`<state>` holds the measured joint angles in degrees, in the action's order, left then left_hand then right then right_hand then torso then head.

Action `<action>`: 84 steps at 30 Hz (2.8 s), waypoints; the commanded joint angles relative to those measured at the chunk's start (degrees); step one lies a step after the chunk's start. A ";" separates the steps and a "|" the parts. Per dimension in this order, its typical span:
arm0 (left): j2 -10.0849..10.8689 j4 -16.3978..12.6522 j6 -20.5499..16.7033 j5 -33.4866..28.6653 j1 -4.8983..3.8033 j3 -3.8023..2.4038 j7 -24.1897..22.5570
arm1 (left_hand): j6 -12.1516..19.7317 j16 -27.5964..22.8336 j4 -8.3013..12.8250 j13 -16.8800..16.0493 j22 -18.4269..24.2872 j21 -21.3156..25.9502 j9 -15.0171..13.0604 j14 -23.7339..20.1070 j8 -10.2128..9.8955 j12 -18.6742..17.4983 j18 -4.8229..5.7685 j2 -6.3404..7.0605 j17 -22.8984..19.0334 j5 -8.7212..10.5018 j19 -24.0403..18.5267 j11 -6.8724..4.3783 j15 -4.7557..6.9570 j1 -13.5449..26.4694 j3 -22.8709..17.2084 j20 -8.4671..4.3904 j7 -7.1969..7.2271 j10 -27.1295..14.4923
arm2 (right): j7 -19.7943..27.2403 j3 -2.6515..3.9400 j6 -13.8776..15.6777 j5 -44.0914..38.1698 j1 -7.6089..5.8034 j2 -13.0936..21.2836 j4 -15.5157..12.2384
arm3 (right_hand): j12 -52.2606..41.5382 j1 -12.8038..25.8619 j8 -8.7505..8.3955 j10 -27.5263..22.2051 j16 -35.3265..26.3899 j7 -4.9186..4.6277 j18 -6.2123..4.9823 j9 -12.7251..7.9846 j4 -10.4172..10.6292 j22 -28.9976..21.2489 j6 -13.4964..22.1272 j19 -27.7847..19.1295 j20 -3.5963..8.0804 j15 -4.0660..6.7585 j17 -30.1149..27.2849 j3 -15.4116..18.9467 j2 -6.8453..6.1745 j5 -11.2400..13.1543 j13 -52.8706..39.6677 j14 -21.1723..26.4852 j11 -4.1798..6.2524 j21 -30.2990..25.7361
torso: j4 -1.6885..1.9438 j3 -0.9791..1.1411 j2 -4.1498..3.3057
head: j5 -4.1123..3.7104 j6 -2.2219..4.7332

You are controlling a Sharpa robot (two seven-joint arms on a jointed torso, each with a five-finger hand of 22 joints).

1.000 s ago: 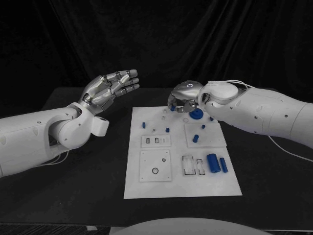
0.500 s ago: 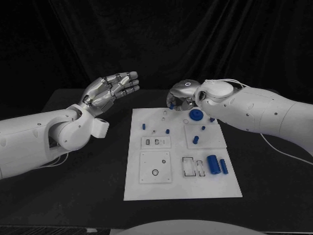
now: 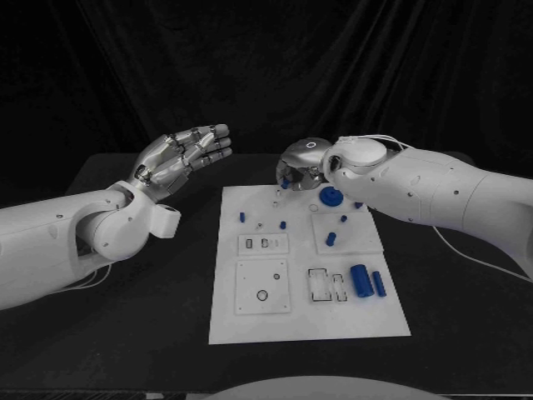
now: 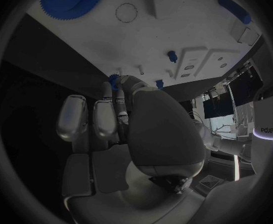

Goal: Assemble the parts on the task board

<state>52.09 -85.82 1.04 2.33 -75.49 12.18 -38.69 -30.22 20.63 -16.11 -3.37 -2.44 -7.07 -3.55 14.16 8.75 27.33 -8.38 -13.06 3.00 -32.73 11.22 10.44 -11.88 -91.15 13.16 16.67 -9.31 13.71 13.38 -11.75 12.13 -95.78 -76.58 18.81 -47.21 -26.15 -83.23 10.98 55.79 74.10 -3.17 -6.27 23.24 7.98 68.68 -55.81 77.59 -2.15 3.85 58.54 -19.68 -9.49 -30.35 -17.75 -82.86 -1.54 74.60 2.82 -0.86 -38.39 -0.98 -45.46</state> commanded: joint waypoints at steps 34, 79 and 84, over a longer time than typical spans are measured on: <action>1.10 -1.14 -1.75 -0.12 -0.07 -0.07 -3.50 | -0.18 0.22 -0.07 -0.02 -0.06 -0.20 -0.03 0.25 0.29 0.20 0.64 0.27 0.07 -0.33 0.48 -0.25 0.11 -0.53 -0.30 0.13 -0.04 0.35 | -0.02 0.04 -2.72 0.12 1.20 -2.47 2.00 | 1.20 -0.09 -0.78 0.64 -0.56 0.06 1.03 0.34 -0.98 0.13 1.84 -0.66 -0.60 -0.32 -1.31 -0.82 0.48 0.85 0.18 1.24 -0.34 -0.02 | 0.09 -0.02 -0.30 | 0.69 -1.51; 1.84 -0.76 -1.18 -0.11 -0.04 -0.05 -2.58 | -0.56 0.39 -0.15 -0.01 -0.05 -0.23 -0.06 0.36 0.45 0.14 0.71 0.22 0.09 -0.68 0.55 -0.18 0.10 -0.73 -0.58 0.14 -0.17 0.35 | 5.66 0.02 9.64 7.76 -1.30 6.67 -6.34 | 7.54 4.40 -5.53 3.04 -10.36 3.05 -1.01 -6.74 -0.48 -5.76 8.78 -8.85 -2.51 -2.00 -15.85 -1.67 0.64 14.21 0.92 10.37 -1.42 -9.54 | -0.31 0.04 0.10 | 2.10 -0.57; 2.25 -0.79 -1.35 -0.12 -0.03 -0.04 -2.45 | -0.67 0.49 -0.13 -0.02 -0.04 -0.20 -0.07 0.44 0.49 0.23 0.72 0.22 0.10 -0.77 0.51 -0.21 0.07 -0.80 -0.65 0.14 -0.18 0.39 | 4.50 0.00 8.57 9.94 -2.88 12.45 -12.04 | -12.18 6.95 -5.65 9.10 -17.77 2.54 -1.93 -8.08 2.07 -7.56 5.22 -8.37 0.11 0.35 -23.90 4.10 1.23 23.59 -12.84 9.48 2.16 -13.21 | -0.33 -0.08 0.21 | 2.00 -0.09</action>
<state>54.38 -86.49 -0.40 2.34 -75.49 12.19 -38.71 -30.62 21.02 -16.11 -3.34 -2.43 -7.06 -3.57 14.15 8.97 27.28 -8.38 -12.84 3.03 -33.17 11.42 10.24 -11.88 -91.37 12.84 16.88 -9.31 13.92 16.95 -11.72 18.57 -89.23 -79.41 30.96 -58.55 -33.93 -76.77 5.54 65.12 57.60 -0.66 -7.19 15.37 9.67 61.30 -49.90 68.73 -2.81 3.78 35.67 -16.67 -8.33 -7.63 -27.25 -72.38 -0.10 61.89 2.52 -0.83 -38.27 1.10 -45.81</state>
